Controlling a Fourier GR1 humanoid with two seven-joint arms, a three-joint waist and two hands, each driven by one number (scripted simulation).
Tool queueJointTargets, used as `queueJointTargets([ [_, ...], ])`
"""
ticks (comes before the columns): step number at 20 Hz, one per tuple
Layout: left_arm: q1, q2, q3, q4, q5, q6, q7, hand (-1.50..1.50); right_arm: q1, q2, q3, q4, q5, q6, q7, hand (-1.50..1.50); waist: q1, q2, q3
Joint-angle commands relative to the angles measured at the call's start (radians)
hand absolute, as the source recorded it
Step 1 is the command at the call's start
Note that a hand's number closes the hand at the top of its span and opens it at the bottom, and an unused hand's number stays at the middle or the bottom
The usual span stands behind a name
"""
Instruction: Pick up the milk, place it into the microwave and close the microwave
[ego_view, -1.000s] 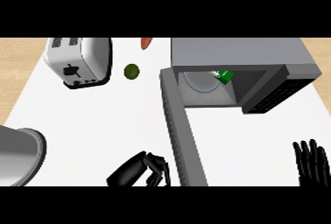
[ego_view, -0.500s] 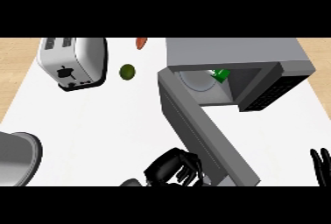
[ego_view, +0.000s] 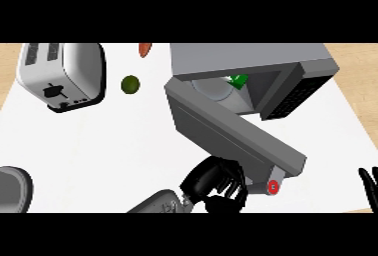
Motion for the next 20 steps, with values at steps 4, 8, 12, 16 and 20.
queueJointTargets([
  [4, -0.066, -0.011, 0.059, -0.056, 0.179, 0.158, -0.13, -1.5, -0.029, -0.023, -0.01, -0.057, -0.034, 0.008, 0.027, -1.5, -0.065, 0.019, -0.008],
  [8, -0.131, -0.011, 0.07, -0.021, 0.248, 0.197, -0.166, -1.5, -0.051, -0.026, -0.001, -0.076, -0.066, 0.018, 0.04, -1.5, -0.092, 0.026, -0.004],
  [12, -0.183, -0.011, 0.071, -0.002, 0.309, 0.235, -0.183, -1.5, -0.06, -0.045, -0.02, -0.088, -0.096, 0.019, 0.065, -1.5, -0.134, 0.033, -0.004],
  [16, -0.232, -0.011, 0.076, 0.041, 0.357, 0.252, -0.213, -1.5, -0.089, -0.073, -0.035, -0.092, -0.132, 0.037, 0.077, -1.5, -0.153, 0.042, -0.002],
  [20, -0.298, -0.011, 0.083, 0.073, 0.402, 0.268, -0.215, -1.5, -0.104, -0.077, -0.017, -0.095, -0.162, 0.049, 0.097, -1.5, -0.176, 0.05, 0.0],
])
